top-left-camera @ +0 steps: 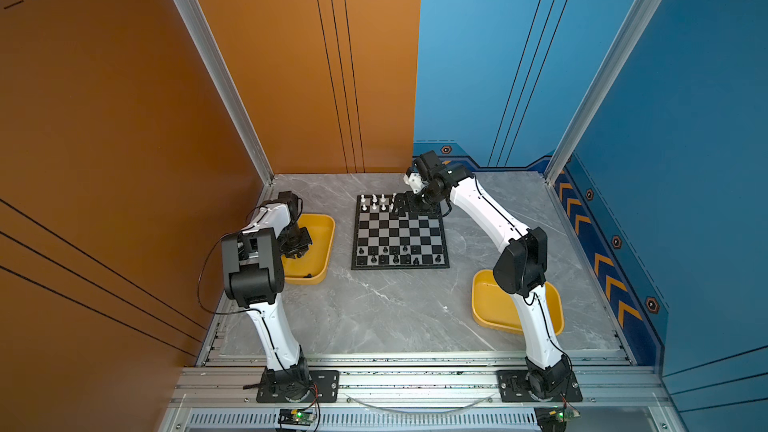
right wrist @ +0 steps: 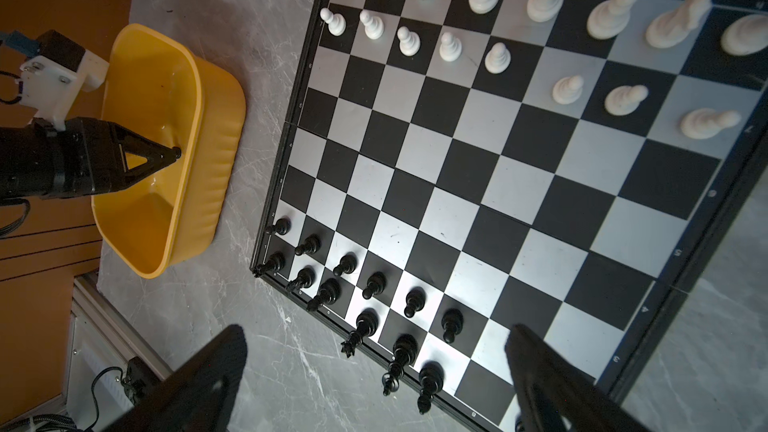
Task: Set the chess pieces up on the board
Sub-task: 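Lower the left gripper and close it on a black pawn in the tray, then carry the black pawn over the board while the right gripper draws back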
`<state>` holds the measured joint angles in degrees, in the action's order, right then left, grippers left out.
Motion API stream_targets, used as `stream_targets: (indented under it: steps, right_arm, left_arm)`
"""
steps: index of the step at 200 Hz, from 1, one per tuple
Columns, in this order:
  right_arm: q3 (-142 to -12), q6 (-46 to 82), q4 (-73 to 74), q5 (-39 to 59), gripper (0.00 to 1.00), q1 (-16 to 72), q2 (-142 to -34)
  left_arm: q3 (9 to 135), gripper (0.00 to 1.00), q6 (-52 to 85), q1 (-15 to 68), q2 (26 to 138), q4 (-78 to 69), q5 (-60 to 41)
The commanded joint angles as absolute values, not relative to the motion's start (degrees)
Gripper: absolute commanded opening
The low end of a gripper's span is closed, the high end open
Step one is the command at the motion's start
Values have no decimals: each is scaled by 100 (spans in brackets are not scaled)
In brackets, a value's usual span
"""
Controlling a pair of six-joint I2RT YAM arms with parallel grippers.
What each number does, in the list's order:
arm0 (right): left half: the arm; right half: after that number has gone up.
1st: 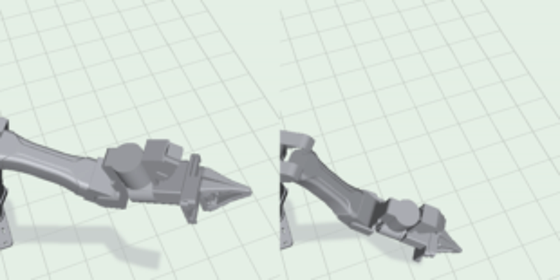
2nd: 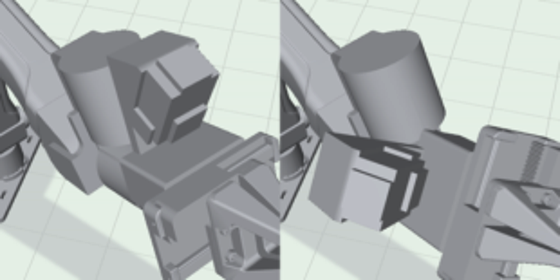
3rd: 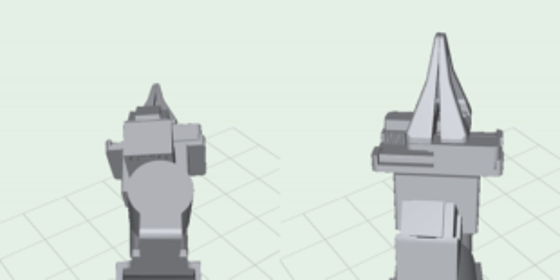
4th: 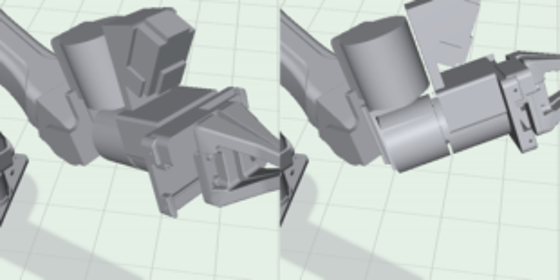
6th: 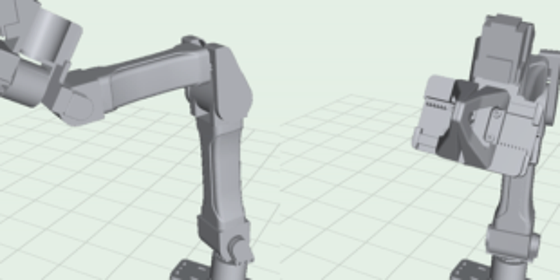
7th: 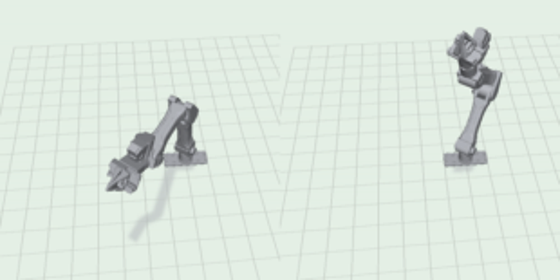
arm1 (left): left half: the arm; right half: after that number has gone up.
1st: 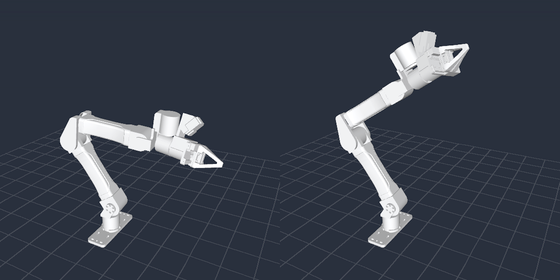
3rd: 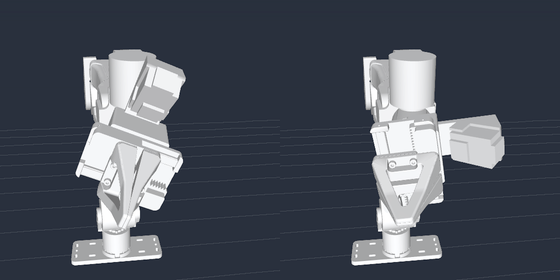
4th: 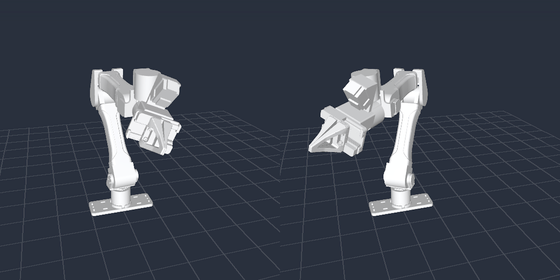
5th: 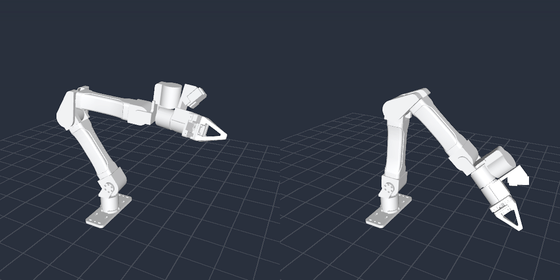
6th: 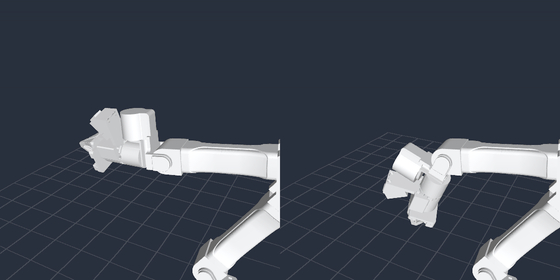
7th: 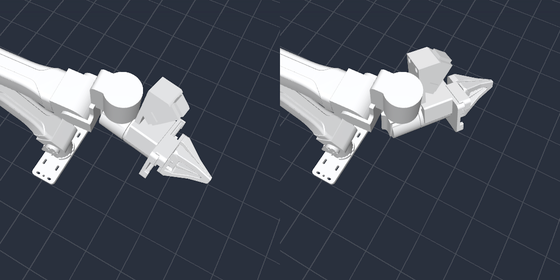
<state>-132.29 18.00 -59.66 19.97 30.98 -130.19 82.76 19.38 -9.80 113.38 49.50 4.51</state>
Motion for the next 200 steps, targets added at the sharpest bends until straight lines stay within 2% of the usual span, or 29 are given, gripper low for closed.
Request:
stream_targets:
  steps: [1, 103, 156, 187, 200]
  right_arm:
    - [-13368, 1775, -6202, 2033, 100, 3058, -13084]
    - [-13368, 1823, -6214, 1947, 100, 3059, -13051]
    - [-13368, 1817, -6240, 1916, 100, 3058, -13026]
    - [-13368, 1821, -6255, 1891, 100, 3049, -12991]
    - [-13368, 1819, -6266, 1890, 100, 3041, -12972]
  left_arm:
    - [8527, 29, 1846, -1020, 11489, 5041, 587]
    - [8610, 25, 1790, -1051, 11678, 5026, 536]
    - [8635, 18, 1787, -1059, 11747, 4982, 505]
    - [8650, 6, 1793, -1056, 11751, 4979, 449]
    - [8634, 5, 1792, -1050, 11713, 4982, 433]
